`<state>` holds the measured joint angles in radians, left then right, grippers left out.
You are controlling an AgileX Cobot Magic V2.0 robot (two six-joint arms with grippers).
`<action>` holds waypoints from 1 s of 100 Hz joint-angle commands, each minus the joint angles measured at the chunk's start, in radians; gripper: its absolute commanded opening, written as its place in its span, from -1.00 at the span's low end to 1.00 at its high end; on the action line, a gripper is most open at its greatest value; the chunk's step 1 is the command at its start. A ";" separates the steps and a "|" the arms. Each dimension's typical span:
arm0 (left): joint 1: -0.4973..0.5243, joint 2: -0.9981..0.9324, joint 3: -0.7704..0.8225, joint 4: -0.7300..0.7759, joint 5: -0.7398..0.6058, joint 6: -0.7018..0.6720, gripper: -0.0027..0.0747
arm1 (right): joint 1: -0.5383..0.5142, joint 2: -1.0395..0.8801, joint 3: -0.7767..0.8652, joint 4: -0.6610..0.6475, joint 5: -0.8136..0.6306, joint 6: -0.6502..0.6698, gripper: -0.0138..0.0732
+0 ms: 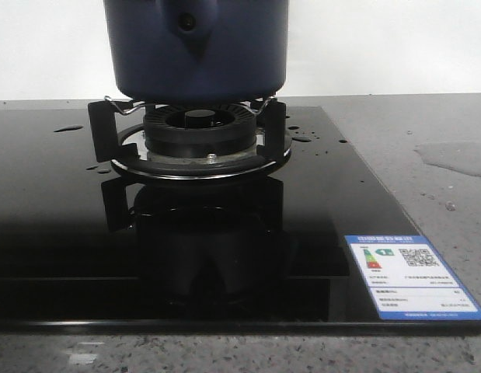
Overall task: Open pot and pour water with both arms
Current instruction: 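Tilt the cup with the right gripper to pour water into the pot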
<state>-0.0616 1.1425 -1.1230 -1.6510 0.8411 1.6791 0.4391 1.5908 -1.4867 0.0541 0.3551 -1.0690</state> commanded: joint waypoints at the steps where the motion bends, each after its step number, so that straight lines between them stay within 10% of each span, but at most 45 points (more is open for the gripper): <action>1: -0.001 -0.026 -0.029 -0.097 0.006 -0.012 -0.21 | 0.001 -0.043 -0.039 -0.038 -0.134 -0.008 0.03; 100: -0.001 -0.026 -0.029 -0.097 0.006 -0.012 -0.21 | 0.022 0.001 -0.039 -0.308 -0.308 -0.008 0.03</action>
<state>-0.0616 1.1425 -1.1230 -1.6510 0.8388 1.6791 0.4605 1.6395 -1.4867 -0.2394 0.1640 -1.0714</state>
